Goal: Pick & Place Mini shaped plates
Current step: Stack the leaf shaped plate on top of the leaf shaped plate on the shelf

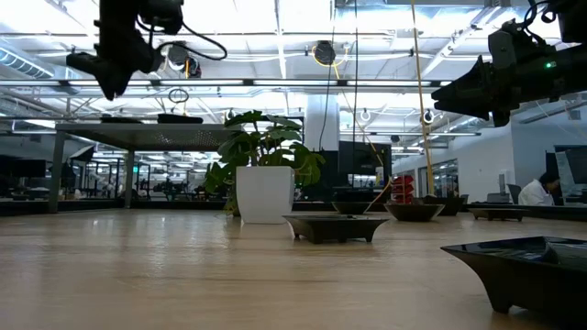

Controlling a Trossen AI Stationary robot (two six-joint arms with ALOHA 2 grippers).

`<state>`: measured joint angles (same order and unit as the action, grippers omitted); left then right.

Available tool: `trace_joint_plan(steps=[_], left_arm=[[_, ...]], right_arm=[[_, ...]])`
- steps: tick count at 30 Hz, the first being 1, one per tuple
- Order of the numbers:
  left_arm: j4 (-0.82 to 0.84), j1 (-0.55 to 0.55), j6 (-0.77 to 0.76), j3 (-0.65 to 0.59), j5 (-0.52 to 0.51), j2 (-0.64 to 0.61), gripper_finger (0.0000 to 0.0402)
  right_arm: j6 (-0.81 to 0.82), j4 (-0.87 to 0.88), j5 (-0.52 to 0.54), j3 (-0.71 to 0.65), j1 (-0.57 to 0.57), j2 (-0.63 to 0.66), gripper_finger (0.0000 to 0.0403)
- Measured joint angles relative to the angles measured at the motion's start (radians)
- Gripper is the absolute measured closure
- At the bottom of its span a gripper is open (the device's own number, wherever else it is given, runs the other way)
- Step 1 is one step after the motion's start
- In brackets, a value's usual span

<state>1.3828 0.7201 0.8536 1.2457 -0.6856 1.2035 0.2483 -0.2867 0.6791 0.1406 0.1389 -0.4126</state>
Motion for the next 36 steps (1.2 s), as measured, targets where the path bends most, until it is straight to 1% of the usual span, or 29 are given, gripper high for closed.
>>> trace_joint_plan(steps=[6, 9, 16, 20, 23, 26, 30, 32, 36], left_arm=[[-0.035, -0.025, 0.002, 0.000, -0.015, -0.059, 0.0286], [-0.081, -0.055, -0.080, 0.000, 0.006, -0.085, 0.0286], [-0.278, -0.150, -0.434, 0.000, 0.214, -0.120, 0.0277], [-0.458, -0.202, -0.616, 0.000, 0.318, -0.117, 0.0279], [-0.615, -0.235, -0.736, 0.000, 0.414, -0.107, 0.0279], [-0.756, -0.279, -0.808, 0.000, 0.522, -0.087, 0.0279], [-0.856, -0.358, -0.834, 0.000, 0.650, -0.063, 0.0279], [-0.895, -0.410, -0.841, 0.000, 0.667, -0.054, 0.0279], [-0.961, -0.513, -0.886, 0.000, 0.660, -0.041, 0.0279]], right_arm=[[0.000, 0.000, 0.000, 0.000, 0.000, 0.000, 0.0259], [0.000, 0.000, 0.000, 0.000, 0.000, 0.000, 0.0257], [0.000, 0.000, 0.000, 0.000, 0.000, 0.000, 0.0258], [0.000, 0.000, 0.000, 0.000, 0.000, 0.000, 0.0257], [0.000, 0.000, 0.000, 0.000, 0.000, 0.000, 0.0259], [0.000, 0.000, 0.000, 0.000, 0.000, 0.000, 0.0258], [0.000, 0.000, 0.000, 0.000, 0.000, 0.000, 0.0257], [0.000, 0.000, 0.000, 0.000, 0.000, 0.000, 0.0258], [0.000, 0.000, 0.000, 0.000, 0.000, 0.000, 0.0258]])
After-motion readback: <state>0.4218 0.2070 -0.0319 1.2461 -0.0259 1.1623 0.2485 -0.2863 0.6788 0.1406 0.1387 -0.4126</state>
